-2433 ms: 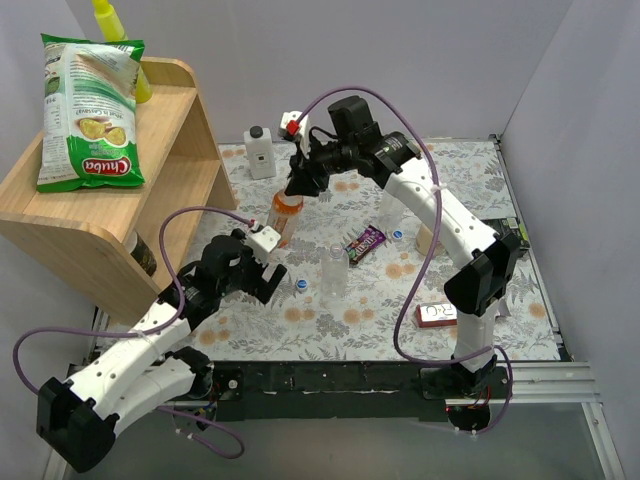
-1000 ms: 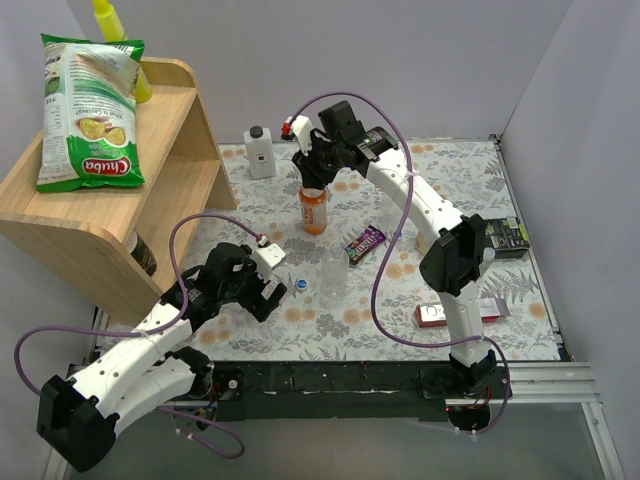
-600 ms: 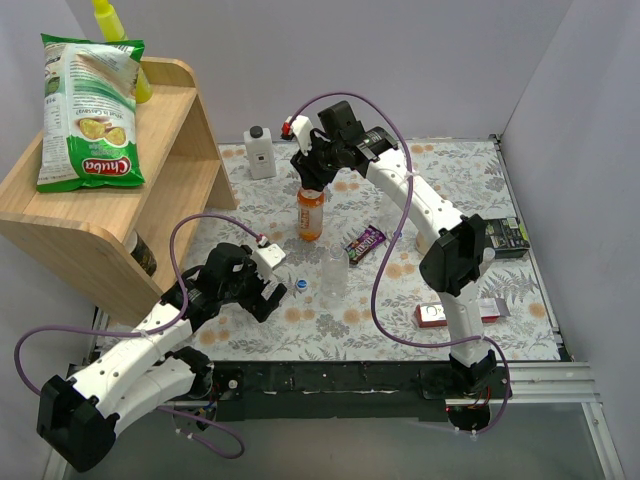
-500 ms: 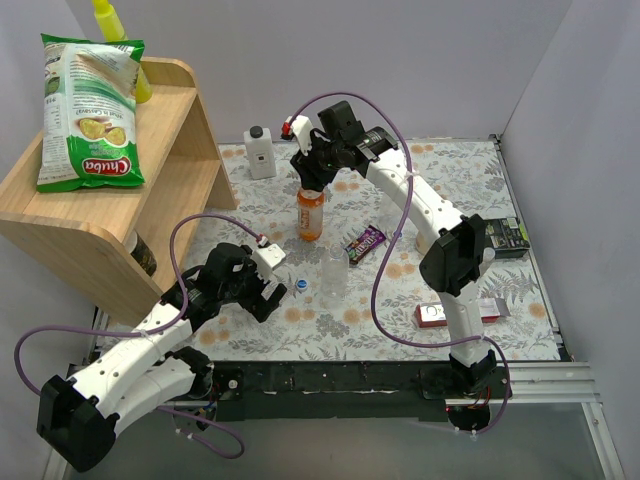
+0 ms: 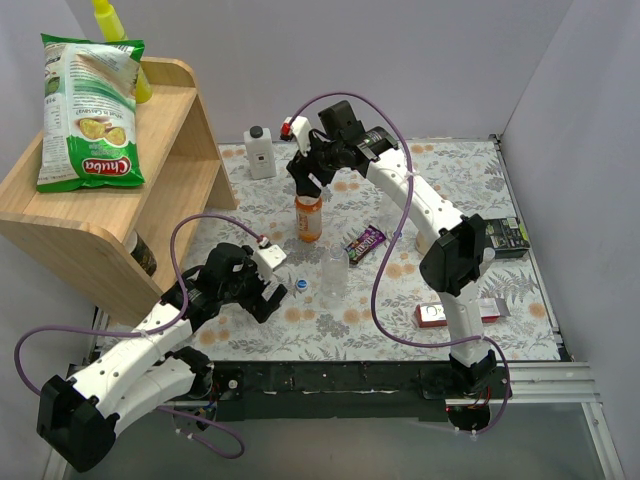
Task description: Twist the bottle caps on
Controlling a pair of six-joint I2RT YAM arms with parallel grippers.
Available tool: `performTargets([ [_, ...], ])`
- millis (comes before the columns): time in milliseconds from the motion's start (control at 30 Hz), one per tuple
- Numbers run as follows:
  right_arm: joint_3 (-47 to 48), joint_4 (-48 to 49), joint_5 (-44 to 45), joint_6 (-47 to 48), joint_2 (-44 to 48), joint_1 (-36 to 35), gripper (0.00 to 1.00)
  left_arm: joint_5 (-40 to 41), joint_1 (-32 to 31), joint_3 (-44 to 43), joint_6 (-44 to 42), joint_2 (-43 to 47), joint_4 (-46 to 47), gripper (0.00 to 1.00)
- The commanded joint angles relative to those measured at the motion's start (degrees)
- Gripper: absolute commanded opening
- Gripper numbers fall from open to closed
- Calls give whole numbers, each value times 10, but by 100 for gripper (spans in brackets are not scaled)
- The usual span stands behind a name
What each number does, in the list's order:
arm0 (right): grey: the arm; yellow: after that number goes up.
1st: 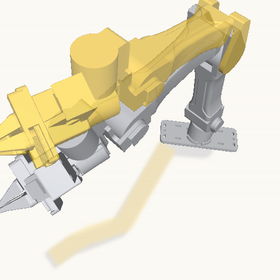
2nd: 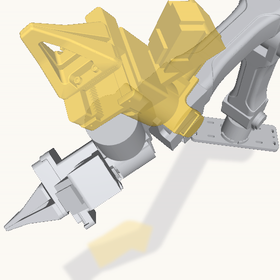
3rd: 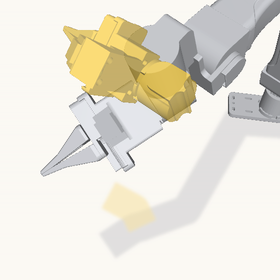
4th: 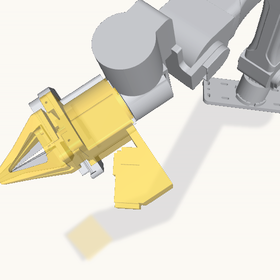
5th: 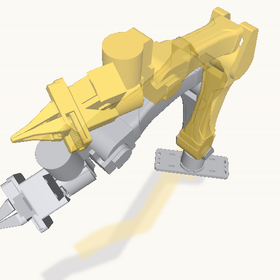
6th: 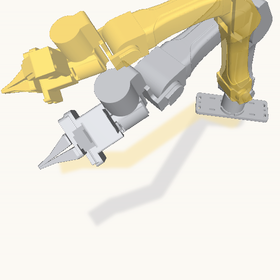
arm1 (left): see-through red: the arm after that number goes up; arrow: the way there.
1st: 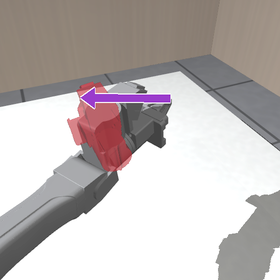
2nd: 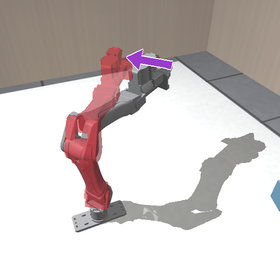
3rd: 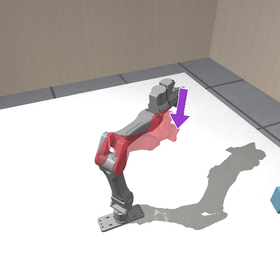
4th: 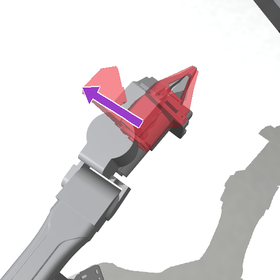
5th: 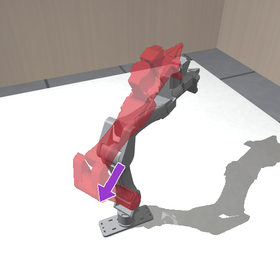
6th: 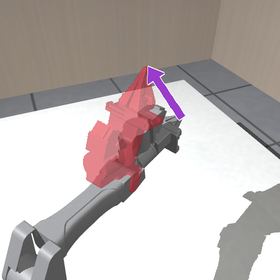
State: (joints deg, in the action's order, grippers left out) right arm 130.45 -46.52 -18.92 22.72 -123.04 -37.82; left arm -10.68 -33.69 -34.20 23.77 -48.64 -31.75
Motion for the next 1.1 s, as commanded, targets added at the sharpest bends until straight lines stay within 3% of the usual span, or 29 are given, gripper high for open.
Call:
performTargets([
  [0,8,28,-50,7,27,4,80,-21,2,7,-15,8,0,98],
  [267,-6,42,-67,-1,82,4,83,-35,2,10,-29,13,1,98],
  [500,-153,34,-142,21,232,37,80,-43,2,8,-46,20,10,98],
  [633,-412,168,-195,22,399,57,83,-56,2,11,-56,21,12,98],
  [733,-544,251,-231,15,479,58,87,-58,3,10,-58,21,11,98],
  [1067,-619,311,-306,12,460,54,84,-80,3,-8,-64,7,-2,98],
])
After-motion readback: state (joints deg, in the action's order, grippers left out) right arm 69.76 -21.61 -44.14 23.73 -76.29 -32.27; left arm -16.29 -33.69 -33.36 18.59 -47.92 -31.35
